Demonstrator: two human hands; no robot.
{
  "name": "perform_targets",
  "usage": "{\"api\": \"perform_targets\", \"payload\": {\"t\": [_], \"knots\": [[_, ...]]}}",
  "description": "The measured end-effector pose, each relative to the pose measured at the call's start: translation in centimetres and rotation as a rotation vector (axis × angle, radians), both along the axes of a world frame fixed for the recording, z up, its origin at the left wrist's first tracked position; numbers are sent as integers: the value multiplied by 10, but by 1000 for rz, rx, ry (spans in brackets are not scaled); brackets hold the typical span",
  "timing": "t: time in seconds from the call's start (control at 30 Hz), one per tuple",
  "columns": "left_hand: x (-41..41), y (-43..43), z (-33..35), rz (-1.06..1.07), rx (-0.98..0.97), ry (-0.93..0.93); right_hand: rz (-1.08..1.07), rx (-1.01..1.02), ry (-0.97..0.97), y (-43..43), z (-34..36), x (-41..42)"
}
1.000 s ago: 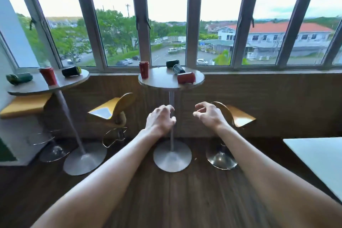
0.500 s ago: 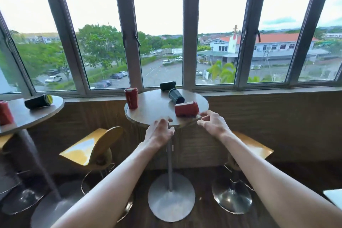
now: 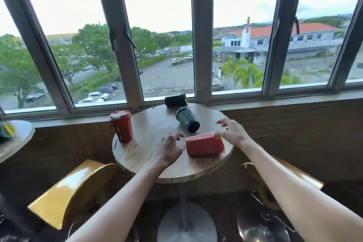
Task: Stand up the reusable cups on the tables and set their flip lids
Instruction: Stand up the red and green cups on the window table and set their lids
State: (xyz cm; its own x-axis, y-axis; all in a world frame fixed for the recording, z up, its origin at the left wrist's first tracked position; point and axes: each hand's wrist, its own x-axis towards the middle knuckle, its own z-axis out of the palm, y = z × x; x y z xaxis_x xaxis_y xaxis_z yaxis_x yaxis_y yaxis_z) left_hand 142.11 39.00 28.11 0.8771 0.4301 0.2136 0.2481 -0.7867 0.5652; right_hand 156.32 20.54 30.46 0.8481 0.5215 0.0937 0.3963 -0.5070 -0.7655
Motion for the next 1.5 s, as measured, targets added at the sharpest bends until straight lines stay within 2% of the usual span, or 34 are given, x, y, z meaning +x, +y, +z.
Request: {"api": "perform_targets", "payload": {"t": [0.1,0.27,0.37,0.43,0.53,0.73,0.8,0.93,1.1,1.2,1.37,1.5], "knots": [[30,5,-9,-140,78,12,10,-36,69,12,-12,28],[71,5,-31,-349,366,130,64,-97,320,26,-37,52],[85,9,-36,-388,423,140,6,-42,245,36,-39,63],[91,12,-40,-389,426,121,-60,-34,158,49,-31,71],[98,13,-43,-365,430,73,-40,-121,34,81,-19,90],[106,19,-44,-341,400,66,69,-349,0,139,2,115],[106,23,-43,-336,386,89,95,-405,32,148,-1,120],[104,35,-43,-304,381,123,144,-379,175,165,-19,133],[102,47,-43,-242,452,160,115,-350,207,171,-27,142],[97,55,-43,-162,370,124,117,-320,237,172,-34,149],[85,68,-51,64,5,-62,77,-213,262,169,-40,149],[72,75,-61,195,-168,-148,63,-175,250,169,-50,153]]}}
